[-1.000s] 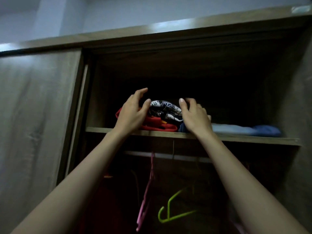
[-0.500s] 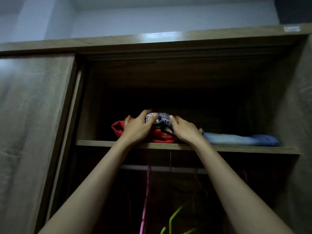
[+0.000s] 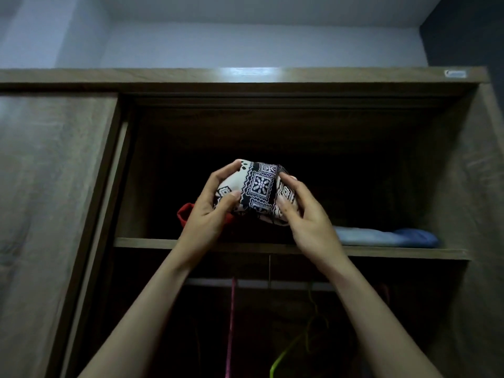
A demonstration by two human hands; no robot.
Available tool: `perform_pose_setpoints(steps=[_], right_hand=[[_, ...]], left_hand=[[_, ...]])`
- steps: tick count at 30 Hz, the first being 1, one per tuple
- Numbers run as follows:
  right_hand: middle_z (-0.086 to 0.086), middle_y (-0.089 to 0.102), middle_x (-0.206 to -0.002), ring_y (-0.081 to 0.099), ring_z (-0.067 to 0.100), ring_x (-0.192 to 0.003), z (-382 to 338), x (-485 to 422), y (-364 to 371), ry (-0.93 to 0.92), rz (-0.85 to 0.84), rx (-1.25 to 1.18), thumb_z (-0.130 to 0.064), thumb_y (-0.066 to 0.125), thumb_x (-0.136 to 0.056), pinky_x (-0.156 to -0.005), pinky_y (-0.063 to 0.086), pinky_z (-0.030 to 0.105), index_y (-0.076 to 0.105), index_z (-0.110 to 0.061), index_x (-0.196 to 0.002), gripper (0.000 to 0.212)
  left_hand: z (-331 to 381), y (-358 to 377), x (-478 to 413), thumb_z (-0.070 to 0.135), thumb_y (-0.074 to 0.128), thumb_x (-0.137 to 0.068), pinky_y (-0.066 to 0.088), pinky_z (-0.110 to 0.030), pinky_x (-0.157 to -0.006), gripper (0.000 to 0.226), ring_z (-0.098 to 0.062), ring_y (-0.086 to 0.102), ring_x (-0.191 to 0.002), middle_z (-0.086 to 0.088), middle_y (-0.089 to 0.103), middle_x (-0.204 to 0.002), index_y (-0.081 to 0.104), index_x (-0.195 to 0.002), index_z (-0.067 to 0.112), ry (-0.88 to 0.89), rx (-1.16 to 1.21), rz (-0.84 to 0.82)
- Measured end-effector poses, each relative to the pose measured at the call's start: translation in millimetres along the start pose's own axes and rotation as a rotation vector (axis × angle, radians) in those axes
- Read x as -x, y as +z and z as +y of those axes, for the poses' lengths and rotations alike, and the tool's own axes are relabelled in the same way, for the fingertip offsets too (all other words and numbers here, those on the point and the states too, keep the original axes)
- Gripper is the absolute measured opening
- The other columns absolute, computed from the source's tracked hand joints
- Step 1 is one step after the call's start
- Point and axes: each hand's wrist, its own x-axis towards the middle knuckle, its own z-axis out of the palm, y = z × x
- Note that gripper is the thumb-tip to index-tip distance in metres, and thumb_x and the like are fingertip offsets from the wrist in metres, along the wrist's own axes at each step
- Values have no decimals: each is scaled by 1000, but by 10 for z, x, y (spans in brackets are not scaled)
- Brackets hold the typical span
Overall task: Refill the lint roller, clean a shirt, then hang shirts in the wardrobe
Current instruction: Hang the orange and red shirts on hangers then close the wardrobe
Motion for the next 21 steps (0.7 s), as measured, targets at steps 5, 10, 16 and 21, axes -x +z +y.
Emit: perform_pose_setpoints(steps=[5,10,16,21], right_hand=[[-23,58,-119,49,-12,-116,-54,474,57,14,39,-38,-19,51,-96,-95,37,9,55,-28,-123,28],[-4,62,-107,57,6,-104,-23,537,192,55,269,86,-29,56,-94,-93,44,28,57,-20,-100,11],[-12,59,-114,52,8,-115,-29,601,229,24,253,79,-31,53,-93,-103,41,39,52,-26,-108,15],[-8,50,-134,49,4,-124,-119,651,145,127,224,-133,-44,52,-91,-106,41,39,47,-38,-123,33]], left_hand=[[68,68,315,18,55,-95,54,-24,-80,23,-14,65,-105,-2,64,-121,58,-117,21,-128,134,102],[84,117,385,26,70,-83,60,-29,-71,41,-16,72,-88,-4,65,-111,51,-120,22,-357,185,186],[125,95,414,15,73,-81,50,-37,-100,87,-8,54,-125,16,36,-148,25,-148,44,-277,112,-13],[170,213,450,5,68,-83,51,-38,-98,85,-10,57,-122,12,46,-144,27,-143,49,-189,221,-35]])
